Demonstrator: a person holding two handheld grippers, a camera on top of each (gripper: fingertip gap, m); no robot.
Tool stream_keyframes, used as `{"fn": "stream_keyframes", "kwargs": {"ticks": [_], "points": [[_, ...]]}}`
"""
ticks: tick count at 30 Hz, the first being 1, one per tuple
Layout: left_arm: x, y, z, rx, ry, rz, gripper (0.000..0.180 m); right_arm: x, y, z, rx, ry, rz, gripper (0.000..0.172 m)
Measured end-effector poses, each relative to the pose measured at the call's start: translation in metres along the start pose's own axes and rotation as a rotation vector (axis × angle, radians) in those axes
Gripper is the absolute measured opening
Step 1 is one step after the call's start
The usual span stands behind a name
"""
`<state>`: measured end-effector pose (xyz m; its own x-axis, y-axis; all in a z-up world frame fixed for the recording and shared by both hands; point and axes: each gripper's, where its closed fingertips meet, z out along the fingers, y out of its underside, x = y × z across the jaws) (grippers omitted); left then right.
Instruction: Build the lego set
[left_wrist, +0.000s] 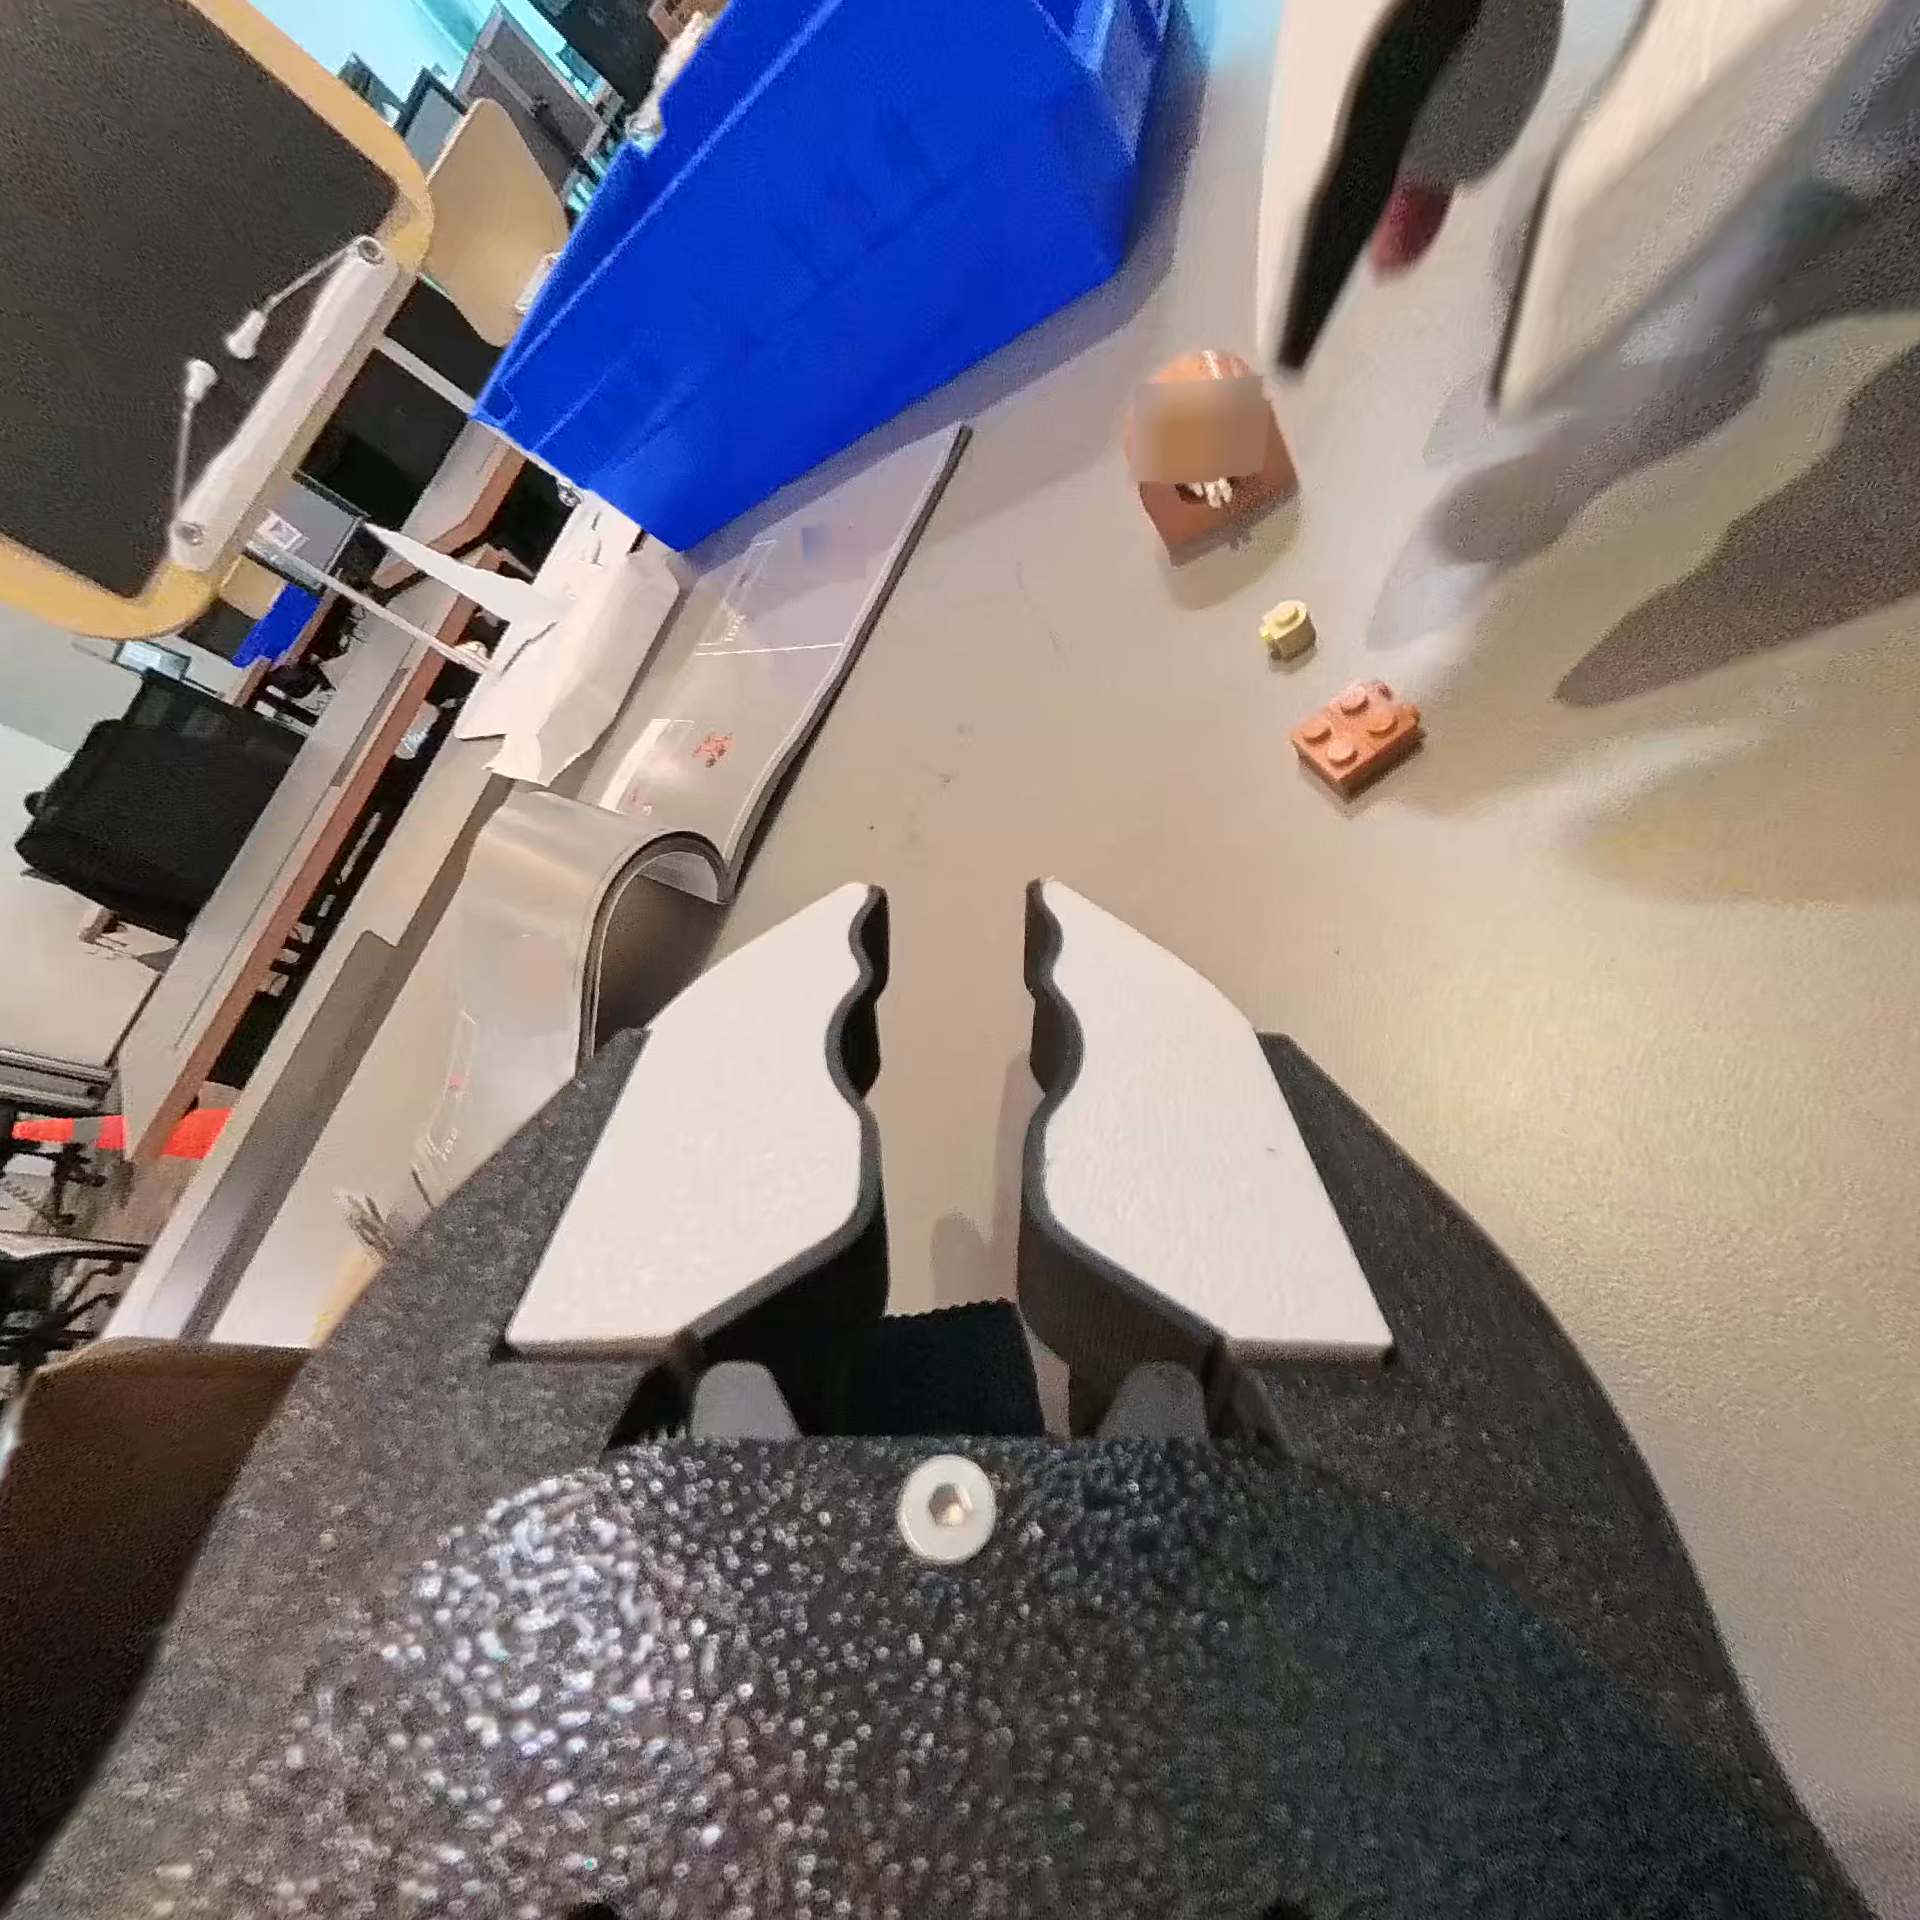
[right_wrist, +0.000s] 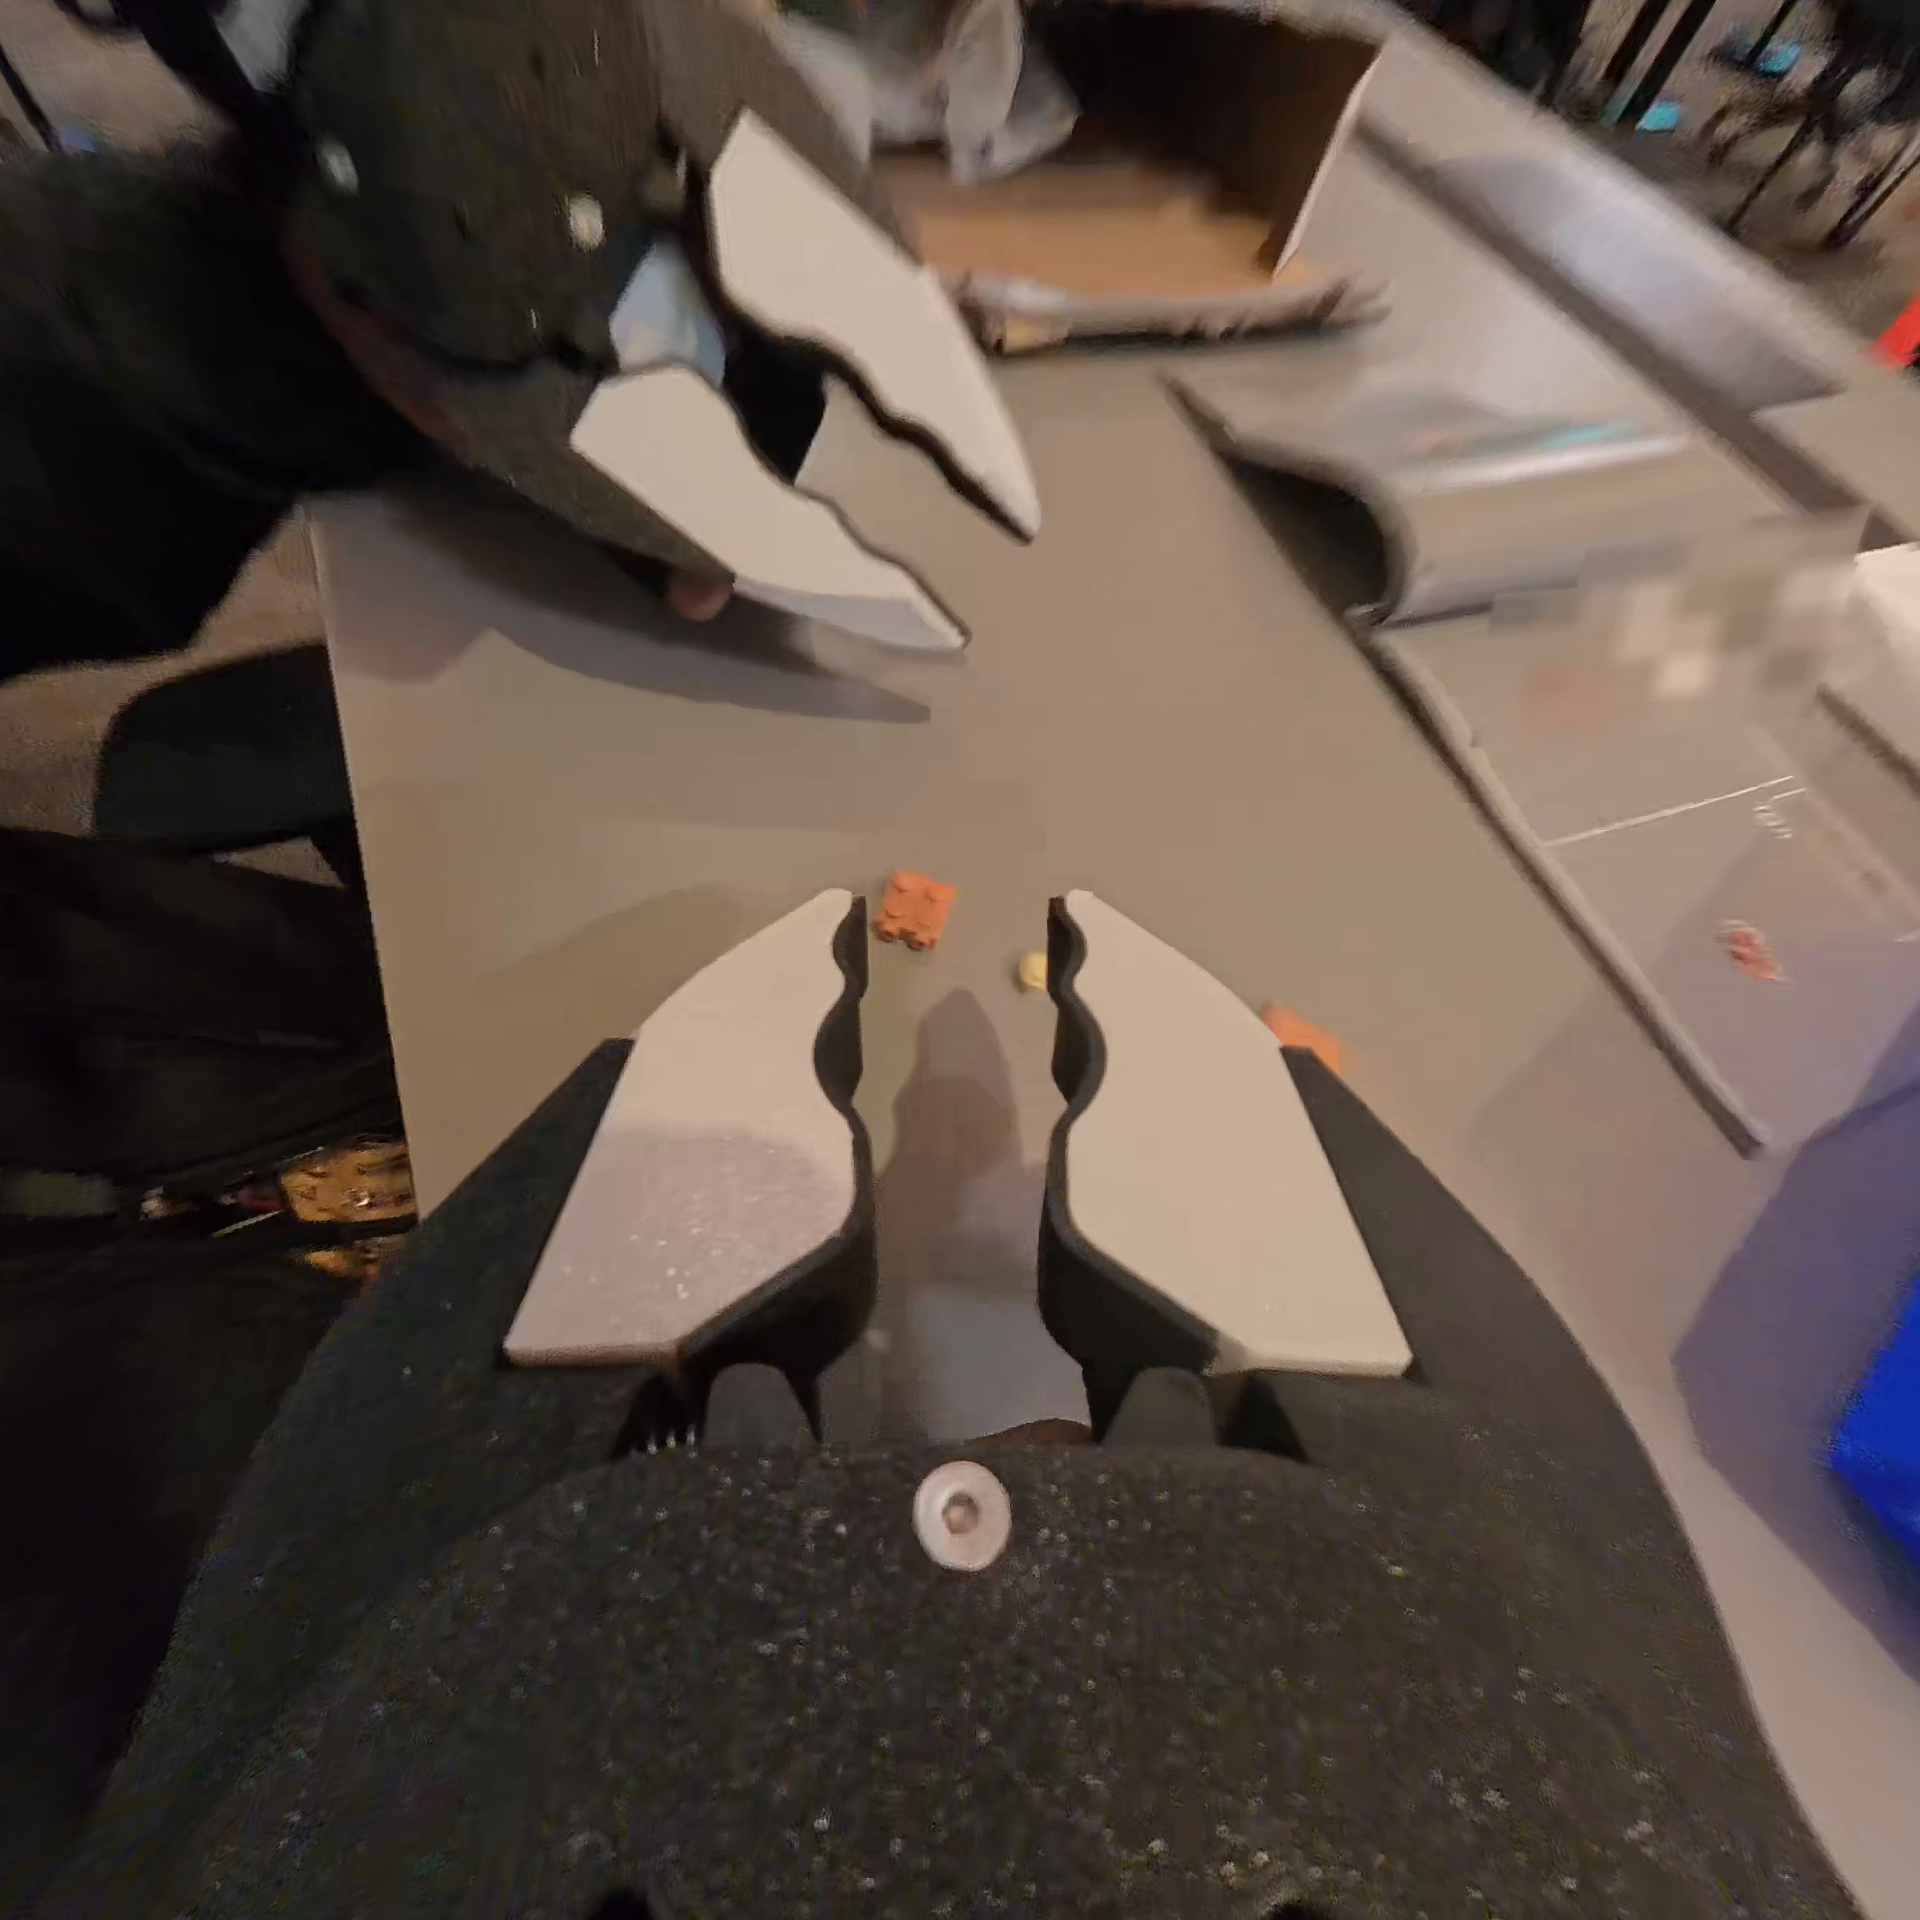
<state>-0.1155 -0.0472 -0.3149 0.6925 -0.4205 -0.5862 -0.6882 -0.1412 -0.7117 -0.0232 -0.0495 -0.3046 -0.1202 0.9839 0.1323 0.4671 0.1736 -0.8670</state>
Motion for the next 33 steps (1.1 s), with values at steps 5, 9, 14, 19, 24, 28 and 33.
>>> {"fn": "stream_keyframes", "kwargs": {"ticks": [5,9,14,19,24,28,33], "points": [[-0.009,-0.001,-0.001,0.028,-0.021,-0.083,0.023,0.062,-0.014,-0.078,0.174,0.133,0.050,0.028],[-0.018,0.000,0.002,0.031,-0.035,-0.139,0.022,0.112,-0.004,-0.118,0.189,0.260,0.048,0.019],[-0.023,0.006,0.012,-0.016,-0.004,-0.213,0.018,0.155,0.015,-0.130,0.128,0.353,0.035,0.000],[-0.022,0.014,0.022,-0.082,0.012,-0.202,0.017,0.185,0.027,-0.131,0.035,0.362,0.005,0.000],[-0.018,0.017,0.026,-0.117,0.007,-0.152,0.017,0.226,0.021,-0.137,-0.133,0.328,-0.092,0.001],[-0.019,0.015,0.024,-0.094,-0.009,-0.143,0.017,0.267,0.016,-0.135,-0.290,0.315,-0.188,0.007],[-0.022,0.015,0.021,-0.089,-0.029,-0.156,0.017,0.298,0.011,-0.122,-0.333,0.302,-0.207,0.007]]}}
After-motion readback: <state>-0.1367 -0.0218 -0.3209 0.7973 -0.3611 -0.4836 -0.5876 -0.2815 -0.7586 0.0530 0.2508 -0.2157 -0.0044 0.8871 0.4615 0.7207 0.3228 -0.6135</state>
